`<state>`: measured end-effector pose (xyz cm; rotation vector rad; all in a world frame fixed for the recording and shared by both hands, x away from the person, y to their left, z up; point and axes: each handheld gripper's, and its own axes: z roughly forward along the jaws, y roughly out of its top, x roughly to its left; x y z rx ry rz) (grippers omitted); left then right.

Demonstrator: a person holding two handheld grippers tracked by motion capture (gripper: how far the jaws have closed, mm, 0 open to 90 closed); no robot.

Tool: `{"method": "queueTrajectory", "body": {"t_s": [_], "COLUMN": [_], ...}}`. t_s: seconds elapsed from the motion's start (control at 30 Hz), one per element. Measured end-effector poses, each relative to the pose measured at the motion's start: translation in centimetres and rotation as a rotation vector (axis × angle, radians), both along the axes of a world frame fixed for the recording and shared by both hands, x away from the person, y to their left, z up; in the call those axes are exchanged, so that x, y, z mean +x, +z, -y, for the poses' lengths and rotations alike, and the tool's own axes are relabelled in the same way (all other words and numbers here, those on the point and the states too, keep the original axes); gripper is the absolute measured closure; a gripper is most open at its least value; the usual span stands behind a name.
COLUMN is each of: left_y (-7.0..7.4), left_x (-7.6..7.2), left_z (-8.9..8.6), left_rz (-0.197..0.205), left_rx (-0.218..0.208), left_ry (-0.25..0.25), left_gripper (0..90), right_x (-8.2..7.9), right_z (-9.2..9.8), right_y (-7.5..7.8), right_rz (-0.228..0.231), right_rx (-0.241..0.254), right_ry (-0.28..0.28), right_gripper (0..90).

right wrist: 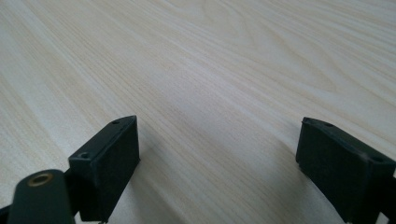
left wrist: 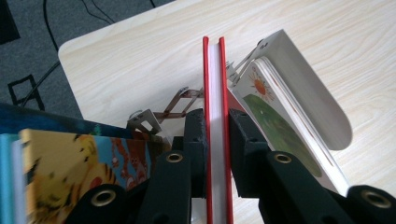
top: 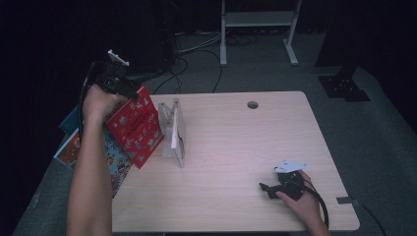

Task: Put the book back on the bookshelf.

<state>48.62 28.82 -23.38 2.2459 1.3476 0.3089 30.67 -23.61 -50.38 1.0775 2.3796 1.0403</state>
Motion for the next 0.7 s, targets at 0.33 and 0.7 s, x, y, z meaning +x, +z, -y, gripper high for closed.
{"method": "queueTrajectory", "body": {"t_s": [0.33, 0.7], "left_y": [3.5, 5.8], "left_x": [-1.5, -2.8], "left_z": [-0.6, -0.4], "left_rz": [0.045, 0.072], "left_rx": [0.006, 0.015], "left_ry": [-0.003, -0.014], "left_gripper": [89.6, 89.8], "right_x": [0.0, 0.0], "right_z": [0.0, 0.0], "right_y": [0.0, 0.0], "right_rz": [0.001, 0.000], "right_rx": [0.000, 0.000], "right_ry": [0.000, 0.001], "right_gripper": [12.6, 12.5]}}
